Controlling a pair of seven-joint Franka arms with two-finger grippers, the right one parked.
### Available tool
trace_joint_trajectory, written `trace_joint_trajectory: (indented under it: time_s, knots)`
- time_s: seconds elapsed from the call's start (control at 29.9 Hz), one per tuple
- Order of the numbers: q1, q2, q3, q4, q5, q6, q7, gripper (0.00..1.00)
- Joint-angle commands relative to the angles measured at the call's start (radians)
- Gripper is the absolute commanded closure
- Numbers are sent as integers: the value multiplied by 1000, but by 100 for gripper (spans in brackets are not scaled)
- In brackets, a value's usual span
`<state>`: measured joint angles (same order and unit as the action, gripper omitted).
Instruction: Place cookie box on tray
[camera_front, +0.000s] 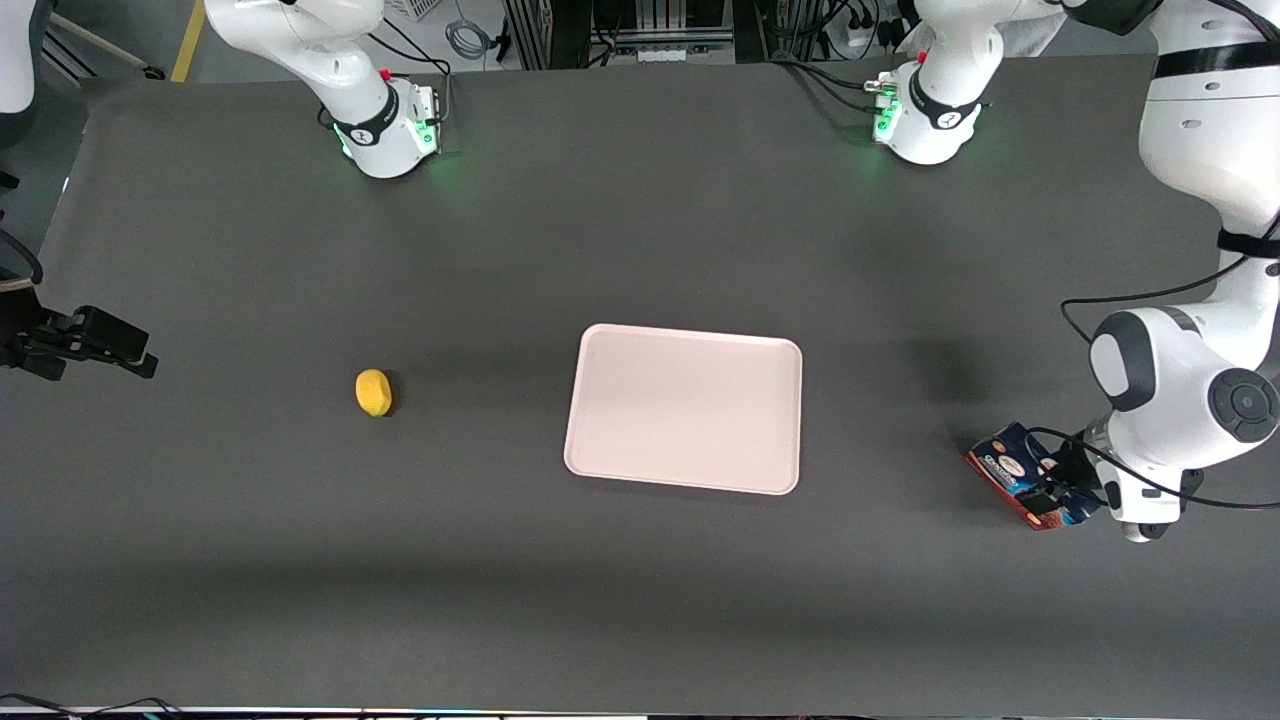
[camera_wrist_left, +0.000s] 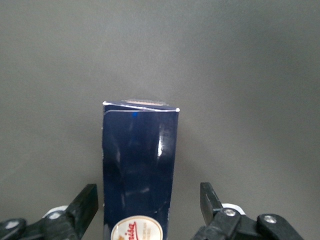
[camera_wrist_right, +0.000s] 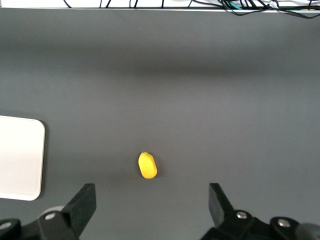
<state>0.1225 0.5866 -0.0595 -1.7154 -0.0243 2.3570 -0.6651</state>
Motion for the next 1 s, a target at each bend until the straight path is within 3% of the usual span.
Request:
trace_joint_trajectory:
  time_s: [0.0, 0.07, 0.43, 0.97]
  knots:
    - [-21, 18, 18, 22, 11, 5, -28, 29]
    - [-21, 16, 18, 22, 3, 4, -30, 42]
    - [-21, 12, 18, 26, 0, -2, -18, 64]
    - [-46, -37, 17, 45, 6, -74, 22, 78]
